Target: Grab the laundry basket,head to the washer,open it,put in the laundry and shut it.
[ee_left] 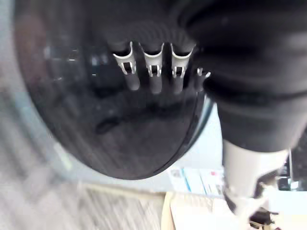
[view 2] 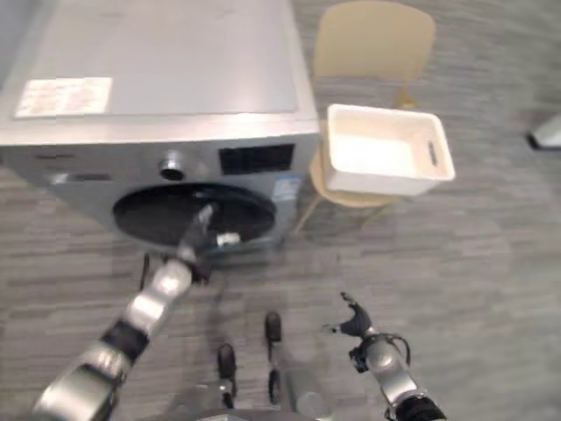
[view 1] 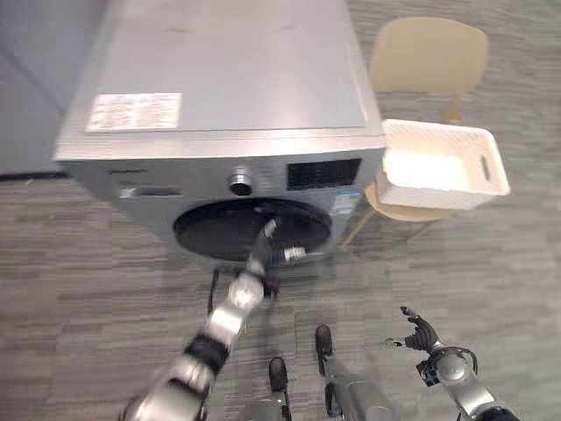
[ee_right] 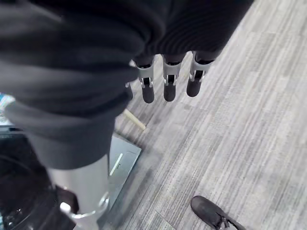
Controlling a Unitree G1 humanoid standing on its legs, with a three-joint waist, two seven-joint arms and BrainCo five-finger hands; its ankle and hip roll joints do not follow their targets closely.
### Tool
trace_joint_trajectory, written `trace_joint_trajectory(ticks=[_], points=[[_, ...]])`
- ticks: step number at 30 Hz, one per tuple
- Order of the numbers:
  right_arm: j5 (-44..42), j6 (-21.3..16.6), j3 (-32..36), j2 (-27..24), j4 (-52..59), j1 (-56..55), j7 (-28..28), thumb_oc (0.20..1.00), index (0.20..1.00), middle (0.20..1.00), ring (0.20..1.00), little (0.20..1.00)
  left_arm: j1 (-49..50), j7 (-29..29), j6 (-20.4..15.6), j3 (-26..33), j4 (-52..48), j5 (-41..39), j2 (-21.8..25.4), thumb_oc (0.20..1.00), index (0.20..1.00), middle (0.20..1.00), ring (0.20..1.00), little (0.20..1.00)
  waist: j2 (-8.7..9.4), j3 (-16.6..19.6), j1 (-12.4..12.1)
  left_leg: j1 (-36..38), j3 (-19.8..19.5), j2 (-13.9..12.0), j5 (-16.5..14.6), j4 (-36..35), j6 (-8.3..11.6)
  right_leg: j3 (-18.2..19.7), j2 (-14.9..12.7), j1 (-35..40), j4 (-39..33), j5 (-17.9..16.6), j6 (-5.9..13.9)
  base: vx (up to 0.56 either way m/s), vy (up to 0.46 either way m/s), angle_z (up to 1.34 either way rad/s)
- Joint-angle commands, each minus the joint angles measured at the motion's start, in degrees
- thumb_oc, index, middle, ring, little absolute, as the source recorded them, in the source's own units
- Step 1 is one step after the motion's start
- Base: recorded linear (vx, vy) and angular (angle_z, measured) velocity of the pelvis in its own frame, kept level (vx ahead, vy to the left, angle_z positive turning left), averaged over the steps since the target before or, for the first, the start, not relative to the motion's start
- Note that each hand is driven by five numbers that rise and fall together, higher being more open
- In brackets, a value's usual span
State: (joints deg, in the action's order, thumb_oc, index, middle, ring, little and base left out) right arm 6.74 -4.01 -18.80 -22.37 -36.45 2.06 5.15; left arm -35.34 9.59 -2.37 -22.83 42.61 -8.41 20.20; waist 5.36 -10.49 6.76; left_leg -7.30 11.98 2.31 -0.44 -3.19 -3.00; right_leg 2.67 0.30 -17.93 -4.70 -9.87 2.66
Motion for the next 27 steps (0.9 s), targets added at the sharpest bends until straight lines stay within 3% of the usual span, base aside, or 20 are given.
trace_joint_trajectory(ticks=[1, 3, 7, 8, 9, 10, 13, 14, 19, 27], points=[[0.4, -1.3, 1.2, -4.8, 1.7, -0.8, 1.7, 1.0, 1.0, 1.0, 1.0, 1.0, -1.2, 6.0, -1.5, 3.2, 6.0, 5.1, 4.0, 1.0, 1.0, 1.0, 1.0, 1.0, -1.6, 1.4, 0.2, -5.8, -5.3, -2.1, 2.2, 0.1, 3.09, -0.9, -0.5, 2.2, 4.0, 7.6, 3.53, -0.03, -0.005, -0.86], [-0.1, -1.6, 1.4, -5.2, 1.5, -1.1, 2.0, 1.0, 1.0, 1.0, 1.0, 1.0, -1.5, 6.4, -1.7, 4.0, 6.6, 5.9, 6.2, 1.0, 1.0, 1.0, 1.0, 1.0, -1.77, 1.4, 0.4, -6.5, -4.9, -2.2, 2.5, 0.2, 3.27, -0.9, -0.5, 1.6, 4.0, 7.4, 3.6, -0.01, -0.019, -0.55], [-0.5, -1.8, 2.9, -4.7, 0.9, -2.0, 2.3, 1.0, 1.0, 1.0, 1.0, 1.0, 4.4, 6.3, -2.6, 5.8, 0.7, 6.1, 5.9, 1.0, 1.0, 1.0, 1.0, 1.0, -2.05, 1.5, -0.3, -5.6, -5.0, -2.2, 2.5, 0.1, 3.46, -1.4, -0.6, 2.6, 3.7, 7.7, 3.52, 0.02, -0.034, -0.11], [-0.7, -1.6, 4.2, -3.8, -0.4, -2.3, 2.5, 1.0, 1.0, 1.0, 1.0, 1.0, 11.9, 5.4, -2.9, 7.8, -4.2, 6.0, 4.7, 1.0, 1.0, 1.0, 1.0, 1.0, -2.37, 1.8, -1.1, -4.4, -5.2, -2.0, 2.3, 0.0, 3.48, -1.7, -0.7, 4.0, 3.5, 8.2, 3.38, 0.03, -0.033, 0.03], [-0.7, -1.6, 4.1, -3.8, -0.4, -2.4, 2.5, 1.0, 1.0, 1.0, 1.0, 1.0, 12.1, 5.4, -2.9, 7.8, -4.4, 6.0, 4.8, 1.0, 1.0, 1.0, 1.0, 1.0, -2.38, 1.8, -1.1, -4.3, -5.2, -2.0, 2.3, 0.0, 3.48, -1.7, -0.7, 4.1, 3.5, 8.2, 3.38, 0.07, -0.069, 0.08], [-0.6, -1.2, 6.7, -2.6, -1.8, -2.9, 2.8, 1.0, 1.0, 1.0, 1.0, 1.0, 24.6, 2.3, -3.4, 11.6, -9.9, 3.9, 2.7, 1.0, 1.0, 1.0, 1.0, 1.0, -2.94, 2.6, -2.6, -2.0, -5.8, -1.5, 2.1, -0.4, 3.47, -2.4, -0.7, 6.8, 3.1, 8.9, 3.09, 0.05, -0.05, 0.17], [-0.4, -0.8, 8.4, -2.1, -2.5, -3.2, 2.7, 1.0, 1.0, 1.0, 1.0, 1.0, 32.2, -0.2, -3.2, 13.8, -12.1, 2.5, 1.9, 1.0, 1.0, 1.0, 1.0, 1.0, -3.4, 3.2, -3.6, -0.4, -6.3, -1.3, 2.0, -0.7, 3.41, -3.1, -0.7, 8.8, 2.7, 9.4, 3.01, 0.05, -0.055, 0.33], [0.2, -0.3, 10.2, -2.3, -2.2, -3.3, 2.4, 1.0, 1.0, 1.0, 1.0, 1.0, 40.4, -3.7, -2.3, 16.4, -11.8, 1.1, 1.3, 1.0, 1.0, 1.0, 1.0, 1.0, -3.87, 4.2, -4.9, 1.5, -7.0, -1.1, 1.9, -1.0, 3.42, -4.1, -1.0, 11.3, 2.3, 9.9, 2.97, 0.04, -0.045, 0.39], [0.8, -0.1, 11.8, -2.3, -2.0, -4.0, 1.3, 1.0, 1.0, 1.0, 1.0, 1.0, 48.3, -7.2, -1.4, 19.1, -8.3, 3.7, 0.5, 1.0, 1.0, 1.0, 1.0, 1.0, -4.16, 5.6, -6.2, 3.8, -7.9, -0.9, 1.7, -1.0, 3.49, -5.5, -1.2, 14.2, 2.5, 10.8, 2.86, 0.01, -0.023, 0.38], [0.4, 0.5, 12.1, -1.5, -4.9, -4.0, 1.1, 1.0, 1.0, 1.0, 1.0, 1.0, 48.7, -7.9, -1.1, 19.7, -3.7, 5.0, -0.1, 1.0, 1.0, 1.0, 1.0, 1.0, -4.01, 7.3, -6.6, 6.0, -8.7, -0.9, 1.4, -0.9, 3.71, -7.0, -1.5, 16.5, 3.2, 11.8, 2.61, -0.01, -0.006, 0.09]])
